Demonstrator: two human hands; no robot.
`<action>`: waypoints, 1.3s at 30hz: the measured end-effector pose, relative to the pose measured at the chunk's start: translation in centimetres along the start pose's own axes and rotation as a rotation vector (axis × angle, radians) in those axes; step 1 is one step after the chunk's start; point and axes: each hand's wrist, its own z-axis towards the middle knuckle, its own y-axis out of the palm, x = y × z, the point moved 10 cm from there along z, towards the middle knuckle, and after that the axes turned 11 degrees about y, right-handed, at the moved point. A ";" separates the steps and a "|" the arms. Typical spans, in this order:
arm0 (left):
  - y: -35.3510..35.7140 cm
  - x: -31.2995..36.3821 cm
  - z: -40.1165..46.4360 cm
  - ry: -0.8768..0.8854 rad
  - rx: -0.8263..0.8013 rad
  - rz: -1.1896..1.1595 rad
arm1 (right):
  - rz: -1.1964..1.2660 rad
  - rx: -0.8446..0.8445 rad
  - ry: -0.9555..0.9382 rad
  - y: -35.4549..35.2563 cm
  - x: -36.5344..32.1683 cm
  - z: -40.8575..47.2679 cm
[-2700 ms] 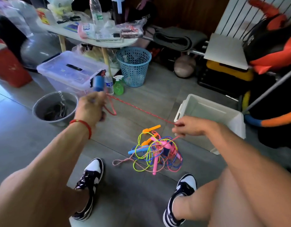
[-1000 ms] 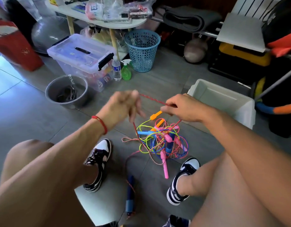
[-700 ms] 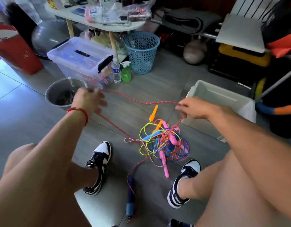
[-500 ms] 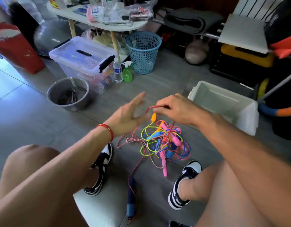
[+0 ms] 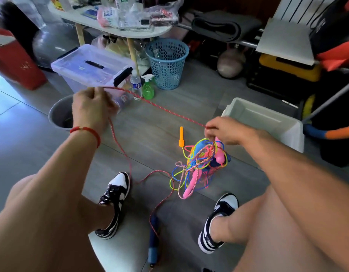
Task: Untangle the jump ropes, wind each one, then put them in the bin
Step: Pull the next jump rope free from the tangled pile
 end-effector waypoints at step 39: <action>12.3 5.3 -6.0 0.356 -0.655 0.434 | 0.703 0.219 0.001 -1.8 0.6 1.9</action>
